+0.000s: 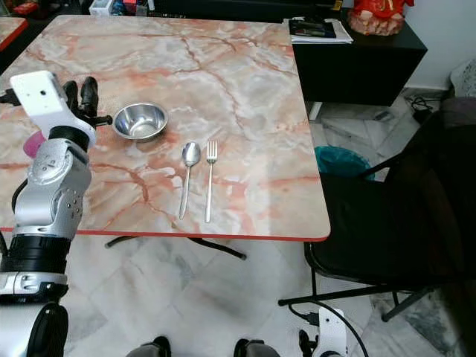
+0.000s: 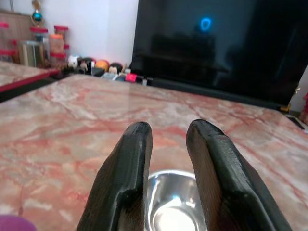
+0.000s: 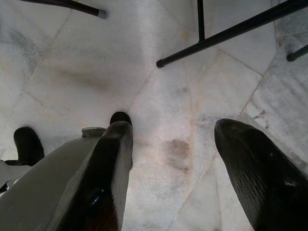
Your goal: Setting the table
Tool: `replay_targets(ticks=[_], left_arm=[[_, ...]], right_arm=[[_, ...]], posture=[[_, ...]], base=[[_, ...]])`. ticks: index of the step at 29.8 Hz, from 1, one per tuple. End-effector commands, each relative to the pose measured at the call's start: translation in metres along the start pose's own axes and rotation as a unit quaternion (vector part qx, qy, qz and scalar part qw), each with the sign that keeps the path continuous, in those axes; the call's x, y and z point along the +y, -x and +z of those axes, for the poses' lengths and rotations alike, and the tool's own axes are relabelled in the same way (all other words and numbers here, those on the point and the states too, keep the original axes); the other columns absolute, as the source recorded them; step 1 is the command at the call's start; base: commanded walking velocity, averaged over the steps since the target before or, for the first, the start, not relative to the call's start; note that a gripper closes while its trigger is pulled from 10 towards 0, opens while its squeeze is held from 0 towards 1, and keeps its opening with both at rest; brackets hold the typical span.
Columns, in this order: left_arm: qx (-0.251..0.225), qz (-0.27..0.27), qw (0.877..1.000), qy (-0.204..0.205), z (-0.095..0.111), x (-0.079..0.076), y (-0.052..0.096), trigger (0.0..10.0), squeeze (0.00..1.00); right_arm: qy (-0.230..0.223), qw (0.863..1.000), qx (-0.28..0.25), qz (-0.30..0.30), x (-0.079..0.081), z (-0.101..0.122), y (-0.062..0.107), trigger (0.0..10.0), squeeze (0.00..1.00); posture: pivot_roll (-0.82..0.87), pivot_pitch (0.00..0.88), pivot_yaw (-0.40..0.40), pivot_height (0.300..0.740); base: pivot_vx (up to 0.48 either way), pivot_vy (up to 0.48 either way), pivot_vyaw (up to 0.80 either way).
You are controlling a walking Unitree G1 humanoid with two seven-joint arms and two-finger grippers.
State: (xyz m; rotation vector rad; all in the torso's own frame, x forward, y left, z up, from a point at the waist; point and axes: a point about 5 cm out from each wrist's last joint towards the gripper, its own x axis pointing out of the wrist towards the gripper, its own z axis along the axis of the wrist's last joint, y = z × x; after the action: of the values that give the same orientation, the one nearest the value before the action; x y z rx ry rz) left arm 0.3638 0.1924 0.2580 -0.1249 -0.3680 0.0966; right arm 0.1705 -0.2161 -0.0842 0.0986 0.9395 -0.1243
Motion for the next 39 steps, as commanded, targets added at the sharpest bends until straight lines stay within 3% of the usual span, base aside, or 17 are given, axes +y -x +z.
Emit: replay_targets(ticks=[1, 39], left_arm=[[0.019, -0.020, 1.000, -0.003, -0.0042, -0.0113, -0.0028, 10.0, 0.00], [0.019, -0.026, 0.999, -0.005, 0.0018, -0.0141, -0.0055, 10.0, 0.00]], right_arm=[[-0.010, 1.000, 0.009, -0.006, -0.0017, -0.0080, 0.0018, 10.0, 0.00], [0.002, 1.000, 0.021, -0.009, -0.0027, -0.0095, 0.0018, 10.0, 0.00]], posture=[[-0.03, 0.192, -0.039, 0.740], [-0.03, 0.194, -0.044, 0.740]], base=[[0.000, 0.000, 0.00], [0.290, 0.000, -0.02]])
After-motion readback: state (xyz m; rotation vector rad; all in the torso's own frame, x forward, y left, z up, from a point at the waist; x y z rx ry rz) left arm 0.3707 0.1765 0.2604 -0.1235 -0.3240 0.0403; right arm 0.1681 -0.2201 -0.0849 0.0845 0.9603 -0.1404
